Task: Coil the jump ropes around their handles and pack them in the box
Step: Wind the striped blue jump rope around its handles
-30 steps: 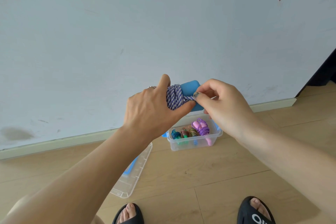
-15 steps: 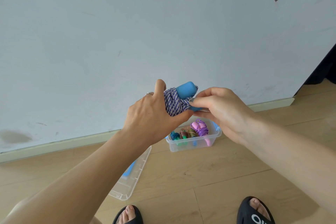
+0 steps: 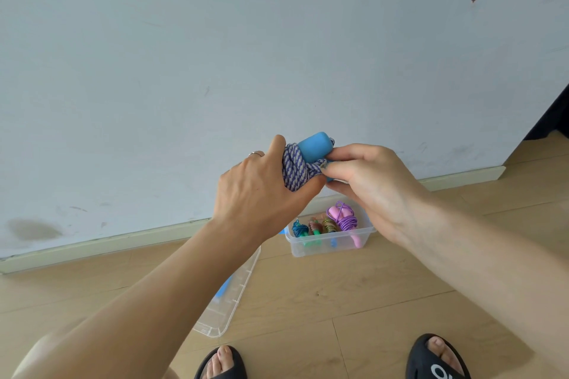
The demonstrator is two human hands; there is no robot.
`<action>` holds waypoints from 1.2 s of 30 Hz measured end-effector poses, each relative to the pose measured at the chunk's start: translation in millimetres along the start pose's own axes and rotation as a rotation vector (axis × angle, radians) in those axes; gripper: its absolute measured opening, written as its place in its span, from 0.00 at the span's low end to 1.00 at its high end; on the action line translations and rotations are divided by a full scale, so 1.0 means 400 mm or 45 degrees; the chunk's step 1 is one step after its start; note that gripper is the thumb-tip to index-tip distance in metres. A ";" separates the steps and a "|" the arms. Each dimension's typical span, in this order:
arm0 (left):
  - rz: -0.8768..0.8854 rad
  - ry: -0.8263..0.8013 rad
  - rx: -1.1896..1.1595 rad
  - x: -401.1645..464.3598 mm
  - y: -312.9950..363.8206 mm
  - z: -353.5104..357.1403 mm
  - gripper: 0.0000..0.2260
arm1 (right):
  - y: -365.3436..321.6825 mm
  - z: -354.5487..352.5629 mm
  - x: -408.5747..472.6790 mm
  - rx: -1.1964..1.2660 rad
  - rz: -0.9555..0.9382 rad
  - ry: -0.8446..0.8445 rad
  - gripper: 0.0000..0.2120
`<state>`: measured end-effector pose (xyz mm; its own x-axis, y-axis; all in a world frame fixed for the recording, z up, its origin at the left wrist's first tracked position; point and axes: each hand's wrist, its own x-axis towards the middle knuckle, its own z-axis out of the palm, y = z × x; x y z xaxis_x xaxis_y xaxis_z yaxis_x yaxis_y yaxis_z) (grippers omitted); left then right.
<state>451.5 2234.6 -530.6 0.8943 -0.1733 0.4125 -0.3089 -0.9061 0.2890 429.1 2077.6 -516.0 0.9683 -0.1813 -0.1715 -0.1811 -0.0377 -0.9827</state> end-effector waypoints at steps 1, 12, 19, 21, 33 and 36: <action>0.002 0.009 0.016 0.000 0.000 -0.002 0.26 | 0.002 0.004 -0.002 -0.016 -0.015 0.026 0.11; 0.053 0.126 0.149 0.009 0.005 0.004 0.27 | 0.005 0.022 -0.001 0.011 -0.049 0.166 0.08; 0.143 0.247 0.239 0.019 0.003 0.009 0.27 | -0.011 0.015 0.010 -0.068 0.005 0.016 0.22; 0.139 0.241 0.238 0.019 0.000 0.011 0.27 | -0.013 0.009 0.012 -0.074 0.000 -0.058 0.21; 0.019 0.046 0.141 0.014 0.006 0.007 0.29 | 0.007 -0.012 0.009 -0.240 -0.131 -0.106 0.07; -0.107 -0.137 -0.028 0.016 0.017 0.002 0.30 | 0.004 -0.020 0.011 -0.126 -0.128 -0.121 0.10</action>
<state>455.3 2226.9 -526.7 0.9465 -0.1388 0.2915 -0.2376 -0.9108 0.3377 431.7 2069.0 -518.0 0.9935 -0.0784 -0.0830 -0.0939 -0.1480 -0.9845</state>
